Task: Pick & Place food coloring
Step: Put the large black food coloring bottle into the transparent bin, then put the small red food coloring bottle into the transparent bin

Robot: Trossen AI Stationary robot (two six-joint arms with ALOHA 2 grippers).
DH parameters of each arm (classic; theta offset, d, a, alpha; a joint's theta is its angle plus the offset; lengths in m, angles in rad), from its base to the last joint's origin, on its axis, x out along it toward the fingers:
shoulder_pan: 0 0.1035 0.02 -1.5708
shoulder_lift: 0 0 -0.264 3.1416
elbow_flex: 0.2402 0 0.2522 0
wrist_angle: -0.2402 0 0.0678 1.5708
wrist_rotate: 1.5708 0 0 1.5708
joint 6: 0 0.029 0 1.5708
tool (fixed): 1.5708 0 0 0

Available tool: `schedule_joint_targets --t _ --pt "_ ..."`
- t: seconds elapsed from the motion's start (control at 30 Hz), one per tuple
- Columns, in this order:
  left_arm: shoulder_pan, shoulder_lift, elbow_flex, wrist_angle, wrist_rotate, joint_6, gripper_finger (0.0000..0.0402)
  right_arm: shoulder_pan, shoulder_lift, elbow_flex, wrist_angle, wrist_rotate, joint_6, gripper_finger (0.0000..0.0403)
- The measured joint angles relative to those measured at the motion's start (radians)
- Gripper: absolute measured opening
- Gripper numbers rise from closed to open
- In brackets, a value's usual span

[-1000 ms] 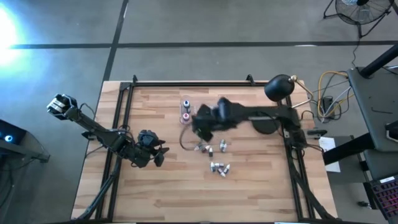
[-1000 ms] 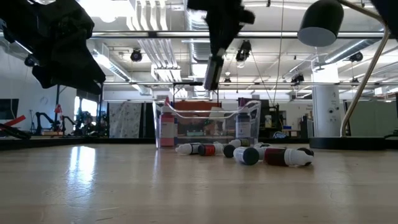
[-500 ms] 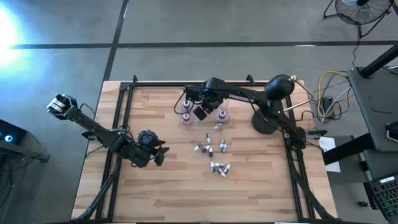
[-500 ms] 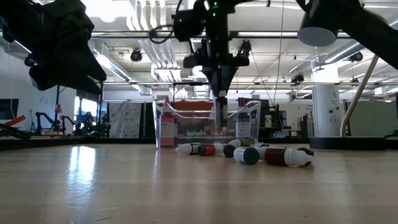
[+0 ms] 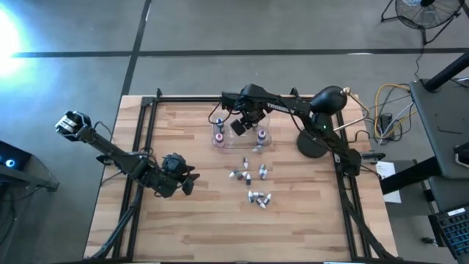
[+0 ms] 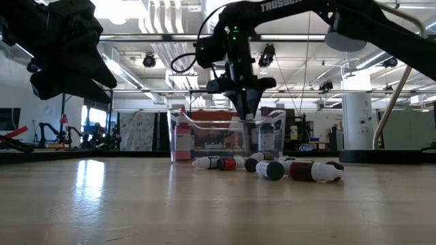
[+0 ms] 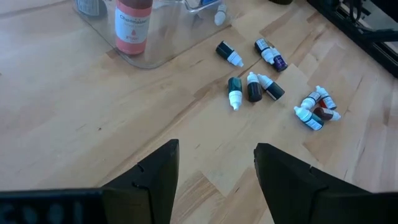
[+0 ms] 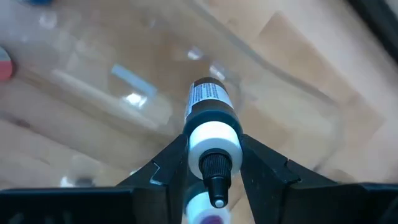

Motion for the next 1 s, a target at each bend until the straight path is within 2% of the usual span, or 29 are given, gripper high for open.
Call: schedule_joint_targets --t 0.17,0.43,0.67,1.0 --pt "0.0 0.0 0.0 0.0 0.0 0.0 0.0184 -0.001 0.0 -0.028 0.001 -0.014 -0.002 0.0115" --pt "0.0 0.0 0.0 0.0 -0.001 0.0 0.0184 -0.001 -0.001 -0.065 0.003 -0.017 -0.01 0.0143" --pt "0.0 0.0 0.0 0.0 -0.003 0.003 0.0184 0.0 -0.003 -0.079 0.004 -0.015 -0.035 0.0148" --pt "0.0 0.0 0.0 -0.001 -0.004 0.006 0.0184 0.002 -0.031 -0.079 -0.002 0.069 -0.065 0.0169"
